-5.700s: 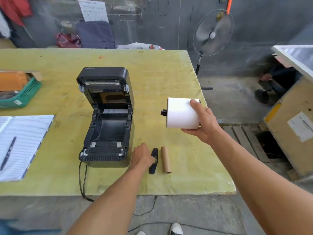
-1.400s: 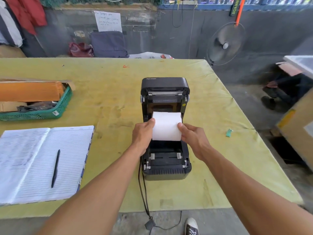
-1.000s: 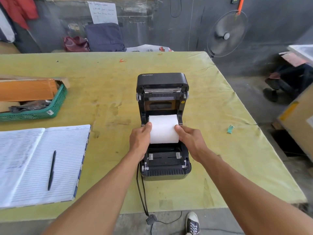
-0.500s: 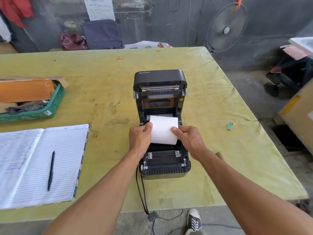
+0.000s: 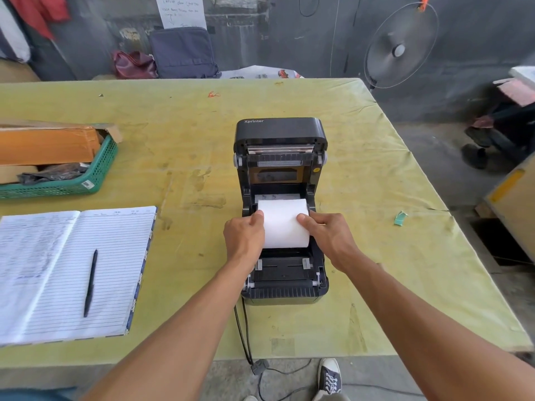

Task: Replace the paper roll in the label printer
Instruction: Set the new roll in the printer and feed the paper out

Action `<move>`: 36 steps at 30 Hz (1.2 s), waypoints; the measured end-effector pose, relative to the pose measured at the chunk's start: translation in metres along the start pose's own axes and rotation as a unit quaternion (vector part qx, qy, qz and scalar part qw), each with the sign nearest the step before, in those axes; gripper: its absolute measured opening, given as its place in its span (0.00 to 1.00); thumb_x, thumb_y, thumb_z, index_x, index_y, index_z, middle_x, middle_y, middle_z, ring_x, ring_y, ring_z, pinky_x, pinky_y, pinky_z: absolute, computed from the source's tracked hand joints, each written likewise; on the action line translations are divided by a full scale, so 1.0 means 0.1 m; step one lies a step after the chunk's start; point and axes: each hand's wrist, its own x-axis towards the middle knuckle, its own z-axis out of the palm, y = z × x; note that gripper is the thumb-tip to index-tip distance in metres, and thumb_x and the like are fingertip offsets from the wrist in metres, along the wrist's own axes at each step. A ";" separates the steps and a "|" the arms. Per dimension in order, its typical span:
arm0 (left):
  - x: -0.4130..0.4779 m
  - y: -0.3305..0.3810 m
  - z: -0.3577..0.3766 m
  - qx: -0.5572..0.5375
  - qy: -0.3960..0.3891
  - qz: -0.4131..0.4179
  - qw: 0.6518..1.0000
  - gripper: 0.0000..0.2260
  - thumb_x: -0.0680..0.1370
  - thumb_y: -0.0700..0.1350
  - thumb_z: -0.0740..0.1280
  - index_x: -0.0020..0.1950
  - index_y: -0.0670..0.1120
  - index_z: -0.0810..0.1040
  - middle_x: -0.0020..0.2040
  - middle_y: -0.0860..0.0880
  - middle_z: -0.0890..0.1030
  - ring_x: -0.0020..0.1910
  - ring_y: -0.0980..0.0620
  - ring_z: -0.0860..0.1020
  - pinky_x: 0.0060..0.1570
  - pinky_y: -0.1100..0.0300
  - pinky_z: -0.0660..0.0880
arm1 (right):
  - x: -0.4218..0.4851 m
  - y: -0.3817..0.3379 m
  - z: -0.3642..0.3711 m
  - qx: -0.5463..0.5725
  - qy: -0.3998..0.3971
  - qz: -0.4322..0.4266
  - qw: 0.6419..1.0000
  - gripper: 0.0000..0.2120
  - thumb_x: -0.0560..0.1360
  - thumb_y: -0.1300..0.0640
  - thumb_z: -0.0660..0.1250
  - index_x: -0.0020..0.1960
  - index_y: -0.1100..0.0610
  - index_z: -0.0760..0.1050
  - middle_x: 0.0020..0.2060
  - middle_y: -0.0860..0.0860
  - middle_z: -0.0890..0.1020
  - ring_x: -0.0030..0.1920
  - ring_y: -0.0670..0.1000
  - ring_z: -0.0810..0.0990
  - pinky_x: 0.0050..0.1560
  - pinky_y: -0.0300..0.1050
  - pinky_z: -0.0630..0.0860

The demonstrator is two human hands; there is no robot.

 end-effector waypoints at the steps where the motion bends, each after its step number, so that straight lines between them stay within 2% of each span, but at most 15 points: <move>1: 0.00 0.02 0.00 0.001 -0.001 -0.008 1.000 0.27 0.81 0.47 0.63 0.24 0.45 0.58 0.23 0.50 0.62 0.24 0.52 0.60 0.25 0.60 0.58 | 0.02 0.01 0.00 0.001 0.002 0.004 1.000 0.25 0.77 0.46 0.70 0.67 0.61 0.78 0.65 0.51 0.81 0.65 0.53 0.79 0.68 0.54 0.74; 4: 0.06 0.03 -0.01 0.011 -0.010 -0.025 1.000 0.25 0.81 0.49 0.64 0.25 0.44 0.63 0.25 0.48 0.68 0.26 0.50 0.66 0.26 0.59 0.65 | 0.03 0.03 0.02 0.001 0.015 0.013 1.000 0.26 0.76 0.45 0.71 0.67 0.62 0.78 0.64 0.52 0.82 0.63 0.54 0.80 0.67 0.54 0.76; 6: 0.11 0.00 -0.02 0.007 -0.028 -0.027 0.999 0.21 0.80 0.50 0.65 0.30 0.41 0.73 0.31 0.46 0.75 0.30 0.48 0.74 0.34 0.54 0.78 | 0.02 0.04 0.04 -0.007 0.029 0.016 0.999 0.26 0.75 0.45 0.72 0.67 0.62 0.78 0.64 0.53 0.82 0.62 0.55 0.81 0.66 0.54 0.76; 9: 0.13 -0.05 -0.03 0.004 -0.043 -0.016 0.999 0.19 0.79 0.52 0.66 0.37 0.39 0.81 0.36 0.47 0.78 0.34 0.48 0.78 0.45 0.44 0.83 | -0.01 0.04 0.05 -0.026 0.053 0.008 0.998 0.26 0.76 0.47 0.73 0.67 0.62 0.78 0.61 0.53 0.83 0.61 0.55 0.81 0.65 0.52 0.77; 12: 0.14 -0.13 -0.05 0.015 -0.055 0.015 0.998 0.15 0.78 0.53 0.66 0.37 0.45 0.79 0.36 0.49 0.78 0.35 0.47 0.80 0.46 0.43 0.82 | -0.06 0.04 0.06 -0.057 0.072 -0.001 0.996 0.27 0.74 0.46 0.73 0.68 0.59 0.76 0.51 0.53 0.83 0.53 0.53 0.81 0.58 0.49 0.78; 14: 0.13 -0.14 -0.09 0.027 -0.073 0.036 0.996 0.11 0.78 0.52 0.66 0.40 0.47 0.79 0.39 0.46 0.82 0.41 0.41 0.84 0.46 0.43 0.82 | -0.07 0.06 0.05 -0.066 0.078 0.011 0.995 0.32 0.72 0.43 0.75 0.70 0.57 0.73 0.48 0.52 0.81 0.50 0.53 0.81 0.52 0.48 0.77; 16: 0.13 -0.11 -0.14 0.048 -0.088 0.050 0.994 0.10 0.79 0.51 0.67 0.51 0.46 0.82 0.47 0.44 0.85 0.47 0.42 0.83 0.49 0.47 0.82 | -0.08 0.05 0.01 -0.081 0.079 0.026 0.993 0.38 0.69 0.42 0.77 0.72 0.56 0.68 0.50 0.53 0.80 0.51 0.53 0.80 0.49 0.46 0.75; 17: 0.13 -0.09 -0.17 0.073 -0.093 0.055 0.991 0.14 0.79 0.51 0.67 0.61 0.45 0.80 0.52 0.45 0.84 0.49 0.45 0.82 0.51 0.52 0.80 | -0.07 0.03 -0.01 -0.097 0.078 0.023 0.992 0.40 0.68 0.41 0.77 0.73 0.55 0.66 0.52 0.54 0.79 0.52 0.53 0.80 0.50 0.45 0.75; 18: 0.15 -0.08 -0.19 0.106 -0.094 0.064 0.988 0.19 0.79 0.51 0.67 0.69 0.45 0.75 0.56 0.46 0.82 0.52 0.48 0.80 0.53 0.56 0.76 | -0.06 0.01 -0.03 -0.120 0.077 0.014 0.990 0.42 0.68 0.41 0.78 0.75 0.55 0.65 0.55 0.54 0.79 0.54 0.54 0.79 0.51 0.46 0.75; 20: 0.19 -0.03 -0.21 0.153 -0.091 0.097 0.979 0.25 0.79 0.50 0.67 0.75 0.47 0.67 0.65 0.47 0.79 0.60 0.48 0.77 0.57 0.55 0.74 | -0.04 -0.03 -0.05 -0.173 0.069 -0.019 0.982 0.45 0.67 0.42 0.79 0.76 0.54 0.63 0.63 0.55 0.76 0.60 0.55 0.77 0.55 0.48 0.75; 22: 0.24 0.03 -0.21 0.186 -0.106 0.139 0.967 0.30 0.79 0.45 0.69 0.78 0.48 0.61 0.73 0.47 0.72 0.69 0.46 0.72 0.67 0.49 0.71 | -0.01 -0.09 -0.07 -0.241 0.052 -0.059 0.967 0.45 0.68 0.43 0.78 0.77 0.52 0.61 0.69 0.54 0.72 0.66 0.56 0.74 0.61 0.52 0.74; 24: 0.29 0.13 -0.22 0.243 -0.151 0.179 0.941 0.32 0.79 0.40 0.68 0.80 0.49 0.57 0.78 0.48 0.64 0.76 0.47 0.64 0.73 0.49 0.63 | 0.04 -0.16 -0.10 -0.322 0.013 -0.104 0.941 0.44 0.70 0.44 0.77 0.79 0.52 0.60 0.74 0.52 0.69 0.71 0.57 0.69 0.68 0.54 0.69; 28: 0.41 0.25 -0.26 0.292 -0.242 0.195 0.904 0.29 0.80 0.39 0.67 0.79 0.47 0.60 0.78 0.45 0.64 0.77 0.44 0.62 0.73 0.53 0.59 | 0.12 -0.31 -0.12 -0.439 -0.075 -0.151 0.883 0.41 0.73 0.46 0.74 0.80 0.53 0.60 0.77 0.52 0.67 0.74 0.58 0.63 0.70 0.54 0.65; 32: 0.41 0.19 -0.24 0.356 -0.218 0.260 0.871 0.26 0.80 0.40 0.67 0.77 0.45 0.64 0.76 0.44 0.67 0.76 0.45 0.61 0.72 0.51 0.60 | 0.12 -0.34 -0.11 -0.493 -0.073 -0.182 0.848 0.39 0.73 0.45 0.74 0.78 0.53 0.63 0.75 0.51 0.70 0.72 0.57 0.63 0.69 0.55 0.67; 36: 0.28 0.02 -0.22 0.417 -0.153 0.346 0.827 0.27 0.78 0.42 0.69 0.76 0.48 0.65 0.74 0.49 0.67 0.73 0.48 0.60 0.72 0.42 0.59 | 0.01 -0.21 -0.05 -0.555 -0.026 -0.253 0.792 0.38 0.72 0.42 0.73 0.76 0.54 0.65 0.71 0.50 0.70 0.71 0.57 0.65 0.71 0.53 0.63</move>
